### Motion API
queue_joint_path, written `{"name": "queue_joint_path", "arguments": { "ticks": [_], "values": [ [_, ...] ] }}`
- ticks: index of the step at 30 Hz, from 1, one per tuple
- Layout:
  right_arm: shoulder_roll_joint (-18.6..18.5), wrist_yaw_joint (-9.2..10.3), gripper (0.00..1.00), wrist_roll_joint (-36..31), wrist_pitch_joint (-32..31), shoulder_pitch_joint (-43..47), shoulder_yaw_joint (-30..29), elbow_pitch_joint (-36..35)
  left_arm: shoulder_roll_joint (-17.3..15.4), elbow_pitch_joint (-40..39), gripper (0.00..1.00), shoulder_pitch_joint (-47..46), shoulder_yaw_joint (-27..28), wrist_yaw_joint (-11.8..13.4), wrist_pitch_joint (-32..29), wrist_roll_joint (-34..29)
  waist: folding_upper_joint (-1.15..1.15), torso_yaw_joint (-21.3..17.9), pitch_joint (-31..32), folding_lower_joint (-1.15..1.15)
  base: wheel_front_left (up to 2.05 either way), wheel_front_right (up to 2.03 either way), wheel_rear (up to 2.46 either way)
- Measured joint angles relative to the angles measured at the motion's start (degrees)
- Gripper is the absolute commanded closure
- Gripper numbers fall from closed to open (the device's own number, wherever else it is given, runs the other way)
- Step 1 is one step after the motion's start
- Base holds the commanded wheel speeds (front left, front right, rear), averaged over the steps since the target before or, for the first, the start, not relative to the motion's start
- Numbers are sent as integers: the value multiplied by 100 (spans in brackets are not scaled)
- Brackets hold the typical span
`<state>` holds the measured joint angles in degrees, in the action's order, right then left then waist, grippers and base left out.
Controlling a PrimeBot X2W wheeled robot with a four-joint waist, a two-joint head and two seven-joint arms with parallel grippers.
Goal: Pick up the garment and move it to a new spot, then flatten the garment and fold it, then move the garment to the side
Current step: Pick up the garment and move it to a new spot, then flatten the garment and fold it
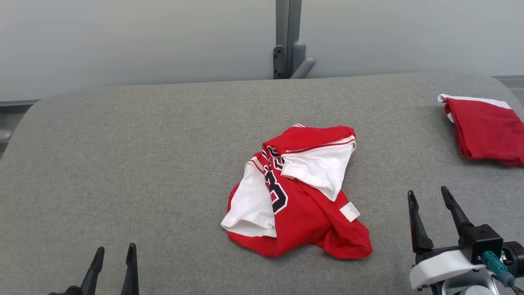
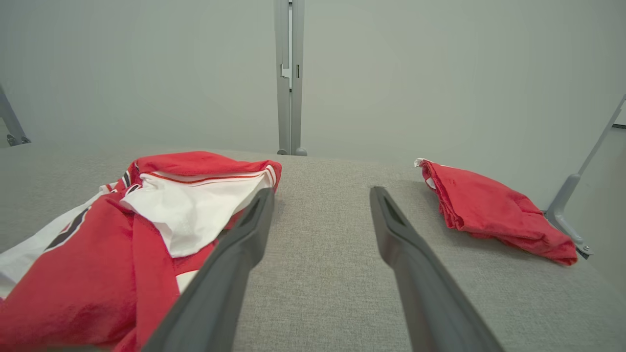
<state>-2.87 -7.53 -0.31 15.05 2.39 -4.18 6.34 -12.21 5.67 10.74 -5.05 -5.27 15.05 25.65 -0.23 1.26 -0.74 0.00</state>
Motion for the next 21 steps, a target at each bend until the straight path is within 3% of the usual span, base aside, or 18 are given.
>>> {"name": "queue_joint_path", "arguments": {
  "ticks": [8,21],
  "values": [
    [2,0,0,13,0,35,23,102,277,11,0,108,296,-204,0,-301,0,183,111,0,0,0,0],
    [2,0,0,78,0,51,-4,160,238,-100,0,90,92,-212,0,-302,0,53,38,0,0,0,0]
  ]
}}
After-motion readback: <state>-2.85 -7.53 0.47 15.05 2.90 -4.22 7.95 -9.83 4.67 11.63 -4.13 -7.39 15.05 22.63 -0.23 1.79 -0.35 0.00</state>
